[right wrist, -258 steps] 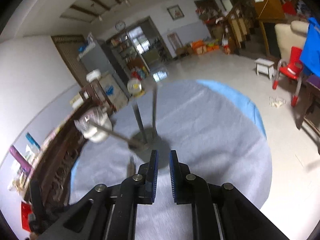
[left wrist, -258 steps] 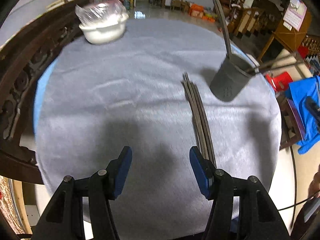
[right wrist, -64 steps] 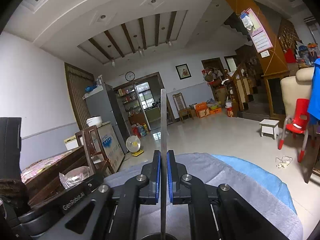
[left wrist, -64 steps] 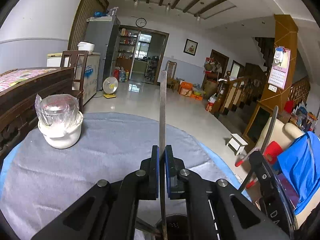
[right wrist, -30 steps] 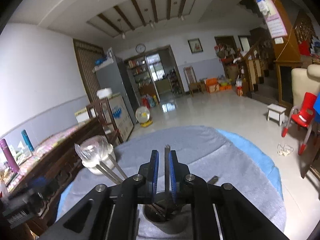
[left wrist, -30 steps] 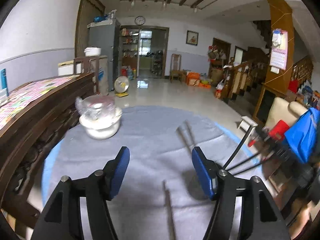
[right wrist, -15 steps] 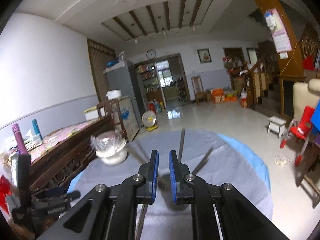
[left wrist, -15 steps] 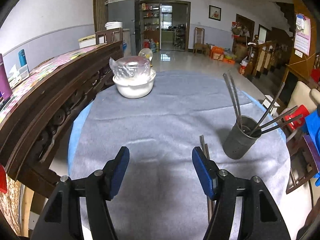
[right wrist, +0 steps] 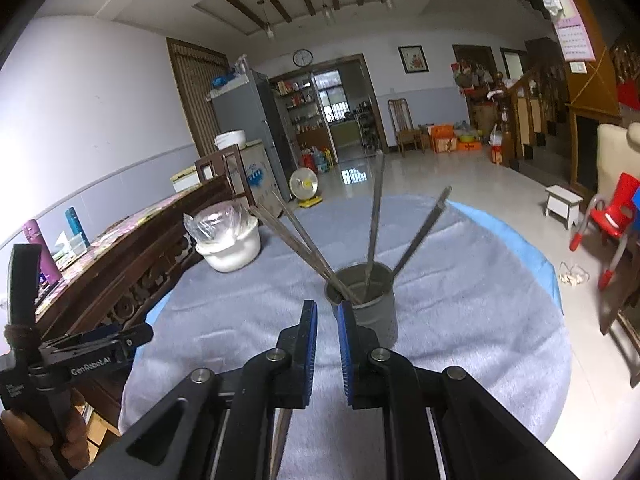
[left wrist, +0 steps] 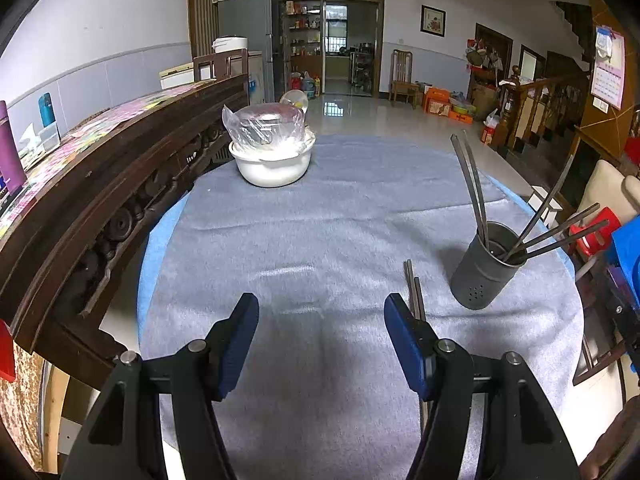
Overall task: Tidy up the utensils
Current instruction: 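Move both open tools back over the remaining chopsticks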
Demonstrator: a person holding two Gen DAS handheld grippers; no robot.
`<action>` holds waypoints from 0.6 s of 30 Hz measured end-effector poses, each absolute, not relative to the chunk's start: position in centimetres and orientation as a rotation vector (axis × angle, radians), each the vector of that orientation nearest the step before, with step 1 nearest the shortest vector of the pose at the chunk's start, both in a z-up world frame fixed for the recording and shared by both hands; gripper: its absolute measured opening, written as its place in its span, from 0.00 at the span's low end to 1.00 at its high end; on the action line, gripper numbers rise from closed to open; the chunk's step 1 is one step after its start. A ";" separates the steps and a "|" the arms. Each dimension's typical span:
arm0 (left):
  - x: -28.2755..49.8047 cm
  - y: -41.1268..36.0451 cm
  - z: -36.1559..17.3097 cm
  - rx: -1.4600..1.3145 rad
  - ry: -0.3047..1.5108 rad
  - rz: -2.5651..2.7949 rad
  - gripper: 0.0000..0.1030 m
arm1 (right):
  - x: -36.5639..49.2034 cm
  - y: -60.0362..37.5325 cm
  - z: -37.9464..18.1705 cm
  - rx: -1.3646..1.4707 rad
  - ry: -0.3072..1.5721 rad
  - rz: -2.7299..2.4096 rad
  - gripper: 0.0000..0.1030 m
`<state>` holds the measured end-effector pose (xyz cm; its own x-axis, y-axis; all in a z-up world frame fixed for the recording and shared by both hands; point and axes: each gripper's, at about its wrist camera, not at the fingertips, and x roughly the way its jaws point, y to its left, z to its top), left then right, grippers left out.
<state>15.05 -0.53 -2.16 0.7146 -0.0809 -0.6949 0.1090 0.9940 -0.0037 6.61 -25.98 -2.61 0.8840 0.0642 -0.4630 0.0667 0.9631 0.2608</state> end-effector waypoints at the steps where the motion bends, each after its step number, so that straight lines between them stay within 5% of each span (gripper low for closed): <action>1: 15.1 -0.6 -2.3 0.037 0.774 -0.107 0.64 | 6.7 -26.3 -3.0 0.286 0.503 -0.003 0.13; 18: 14.9 -1.6 -11.1 -0.030 1.122 -0.245 0.64 | 7.7 -28.1 -7.4 0.387 0.653 -0.024 0.13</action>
<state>14.85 -1.60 -11.15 0.4102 -0.2092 -0.8877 0.1792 0.9729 -0.1464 7.67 -28.11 -7.43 0.7966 0.0989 -0.5964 0.1418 0.9284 0.3433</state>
